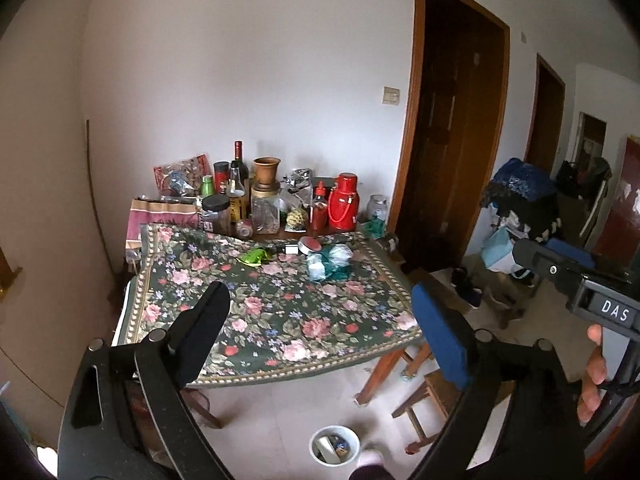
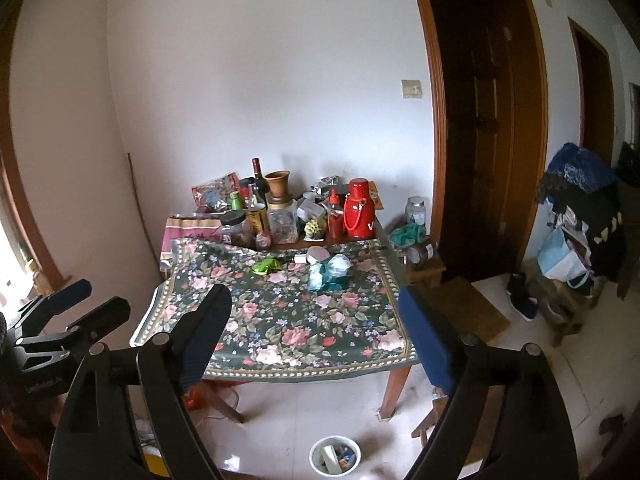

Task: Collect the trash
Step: 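Reach the left gripper to the green foil packet while the right reaches the plastic bag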

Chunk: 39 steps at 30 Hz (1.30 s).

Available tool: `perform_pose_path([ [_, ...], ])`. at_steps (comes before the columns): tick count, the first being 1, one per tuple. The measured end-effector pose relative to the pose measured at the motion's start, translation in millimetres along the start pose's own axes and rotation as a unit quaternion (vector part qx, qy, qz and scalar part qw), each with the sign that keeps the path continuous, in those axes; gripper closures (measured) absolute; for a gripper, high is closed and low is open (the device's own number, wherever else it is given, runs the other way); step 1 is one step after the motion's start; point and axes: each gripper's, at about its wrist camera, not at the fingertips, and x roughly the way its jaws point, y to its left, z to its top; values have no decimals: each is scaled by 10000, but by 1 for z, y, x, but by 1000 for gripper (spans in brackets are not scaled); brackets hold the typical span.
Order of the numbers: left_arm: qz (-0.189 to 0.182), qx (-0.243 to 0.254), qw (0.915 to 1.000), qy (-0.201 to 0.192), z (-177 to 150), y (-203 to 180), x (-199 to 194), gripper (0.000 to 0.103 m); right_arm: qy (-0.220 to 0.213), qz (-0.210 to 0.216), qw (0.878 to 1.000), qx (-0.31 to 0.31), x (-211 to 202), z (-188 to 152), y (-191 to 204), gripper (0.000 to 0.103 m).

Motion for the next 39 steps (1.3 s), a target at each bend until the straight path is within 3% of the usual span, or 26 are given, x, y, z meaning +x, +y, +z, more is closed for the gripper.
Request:
perform_pose_path([
  [7, 174, -44, 9998, 76, 16, -2, 51, 10, 155, 113, 9998, 40, 46, 14, -21, 20],
  [16, 448, -290, 9985, 155, 70, -9, 139, 10, 380, 302, 9987, -174, 116, 61, -58, 20],
  [21, 604, -657, 9956, 273, 89, -4, 187, 10, 550, 411, 9970, -344, 158, 83, -77, 20],
  [26, 890, -906, 9910, 413, 98, 8, 225, 10, 798, 612, 9941, -412, 199, 90, -88, 20],
  [32, 1224, -672, 9871, 788, 97, 27, 269, 10, 1290, 802, 9882, -205, 251, 89, -90, 20],
  [35, 1135, -660, 9868, 944, 93, 43, 295, 10, 1502, 790, 9854, -112, 274, 85, -87, 20],
  [39, 583, -647, 9878, 1293, 86, 74, 341, 10, 1849, 634, 9806, 130, 311, 74, -79, 20],
])
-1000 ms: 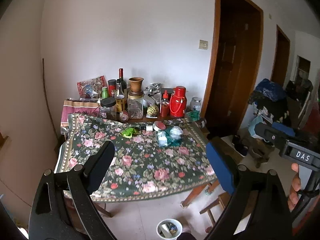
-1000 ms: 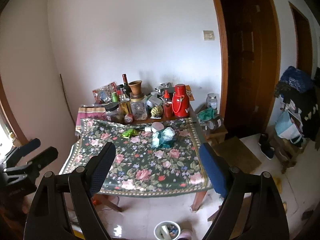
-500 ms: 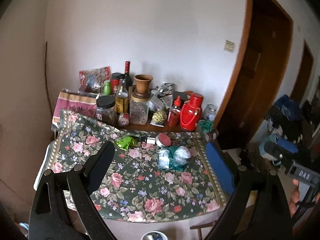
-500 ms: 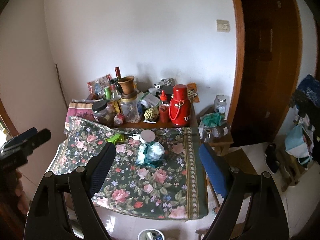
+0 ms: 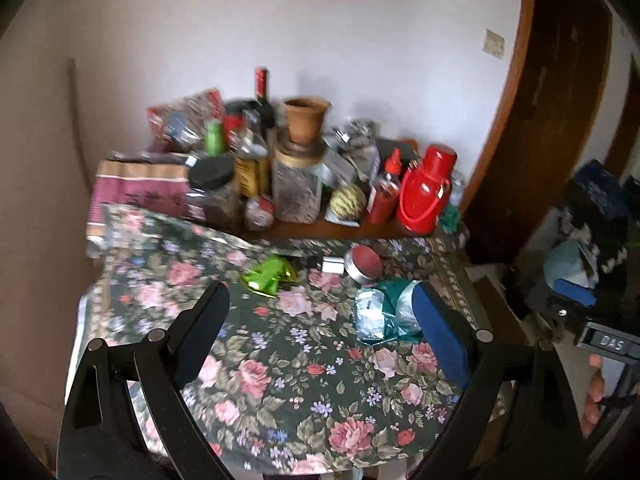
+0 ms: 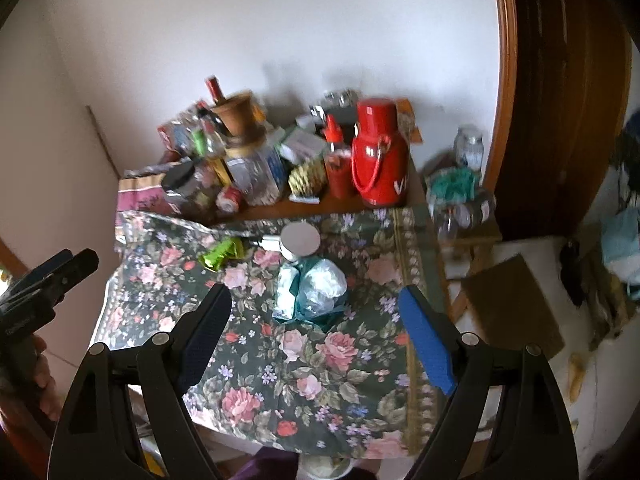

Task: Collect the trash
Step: 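Reach the left gripper to the green foil packet while the right reaches the plastic bag, then grasp the green foil packet with the left gripper while the right grasps the clear plastic bag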

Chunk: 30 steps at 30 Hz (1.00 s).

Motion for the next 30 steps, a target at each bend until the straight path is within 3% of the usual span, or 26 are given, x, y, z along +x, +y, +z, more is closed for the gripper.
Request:
perform_pose_path([
  [3, -289, 200, 9987, 369, 9, 18, 41, 10, 278, -149, 9991, 277, 30, 0, 2, 20],
  [7, -385, 382, 9949, 850, 16, 44, 100, 10, 753, -306, 9941, 718, 76, -3, 0, 20],
  [13, -638, 436, 9853, 1523, 12, 78, 190, 10, 1428, -202, 9811, 1292, 141, -13, -12, 20],
  [18, -698, 632, 9778, 1872, 5, 92, 255, 10, 1731, -260, 9712, 1617, 184, -21, -24, 20],
  [24, -741, 1079, 9657, 2243, -10, 100, 298, 11, 1800, -438, 9695, 1602, 213, -22, -28, 20],
  [30, -498, 1587, 9625, 2143, -23, 89, 304, 15, 1841, -173, 9693, 1623, 226, -23, -23, 45],
])
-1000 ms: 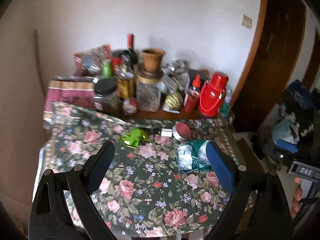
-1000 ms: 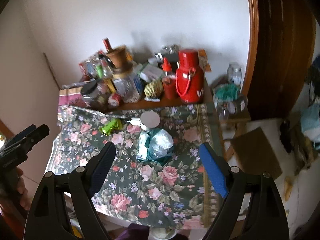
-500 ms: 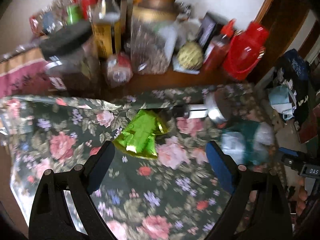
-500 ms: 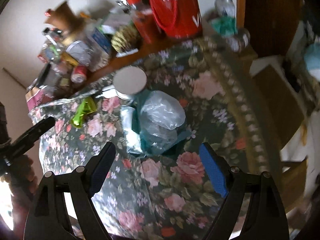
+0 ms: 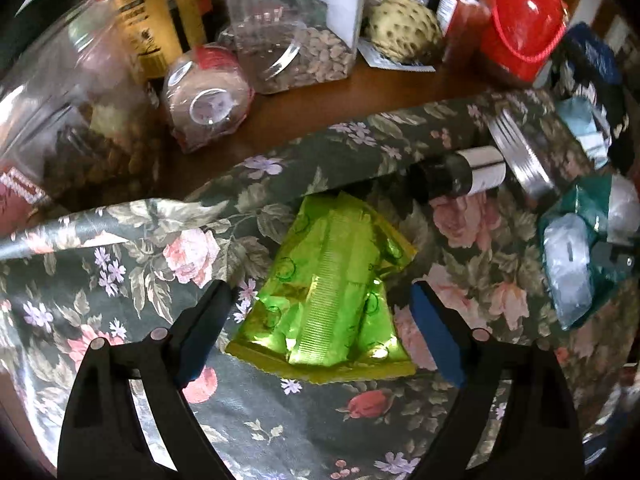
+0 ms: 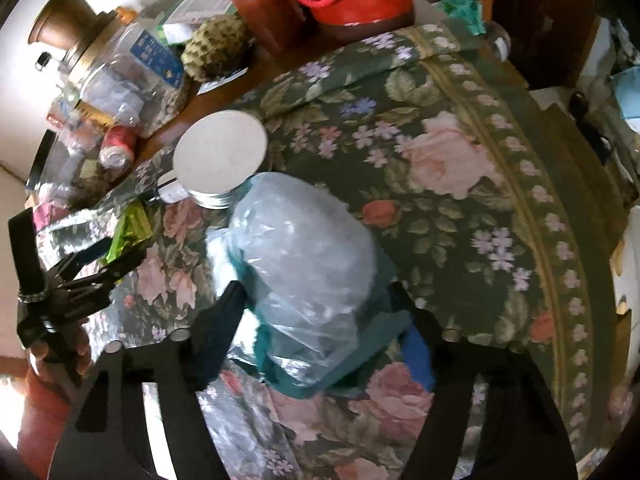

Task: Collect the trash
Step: 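Grasp the green foil packet with the left gripper while the right grasps the clear plastic bag, then lift the green packet and clear plastic bag up off the table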

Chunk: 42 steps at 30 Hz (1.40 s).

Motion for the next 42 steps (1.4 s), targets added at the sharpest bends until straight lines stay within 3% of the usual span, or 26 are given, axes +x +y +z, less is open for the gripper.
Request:
perform_pose_path([
  [4, -62, 102, 9999, -94, -2, -8, -7, 44, 109, -19, 9998, -177, 6, -2, 6, 77],
  [8, -121, 35, 9999, -36, -8, -14, -13, 58, 94, 34, 9995, -307, -3, -8, 9, 85],
  [10, -123, -72, 9999, 4, -11, -19, -17, 68, 18, 48, 9992, -407, -13, -14, 10, 86],
  [16, -155, -583, 9981, 92, -30, -28, -35, 84, -260, 201, 9981, -528, -52, -27, 9, 89],
  [20, -76, -819, 9966, -66, -39, -42, -60, 85, -615, 207, 9959, -632, -86, -31, 4, 89],
  [28, 266, -1088, 9899, -865, -46, -88, -145, 85, -1535, 136, 9821, -1085, -168, -37, -9, 89],
  [32, 357, -1268, 9818, -1366, -51, -120, -191, 85, -2007, 118, 9692, -1425, -209, -44, -15, 89],
  [42, 704, -1522, 9575, -2345, -93, -197, -299, 85, -2608, 448, 9411, -2103, -274, -69, -18, 89],
])
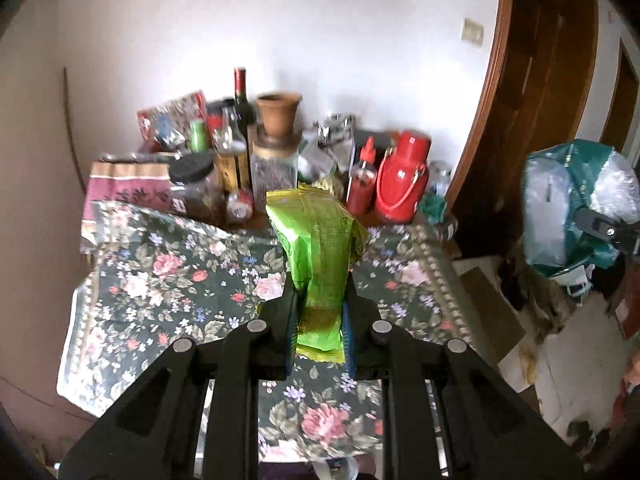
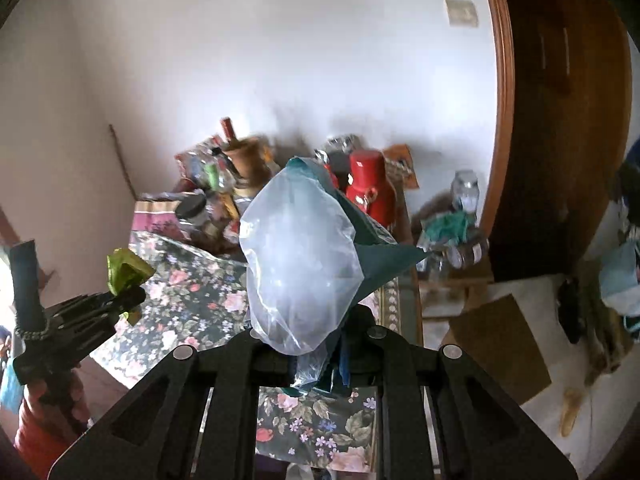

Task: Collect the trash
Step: 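Lift the green packet and clear plastic bag up off the table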

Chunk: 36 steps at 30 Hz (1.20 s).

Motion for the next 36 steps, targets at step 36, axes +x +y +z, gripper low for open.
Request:
perform_pose_path([
  [36, -855, 439, 9935, -603, -172, 58, -267, 85, -310, -285, 9982, 416, -197, -170, 154, 89],
])
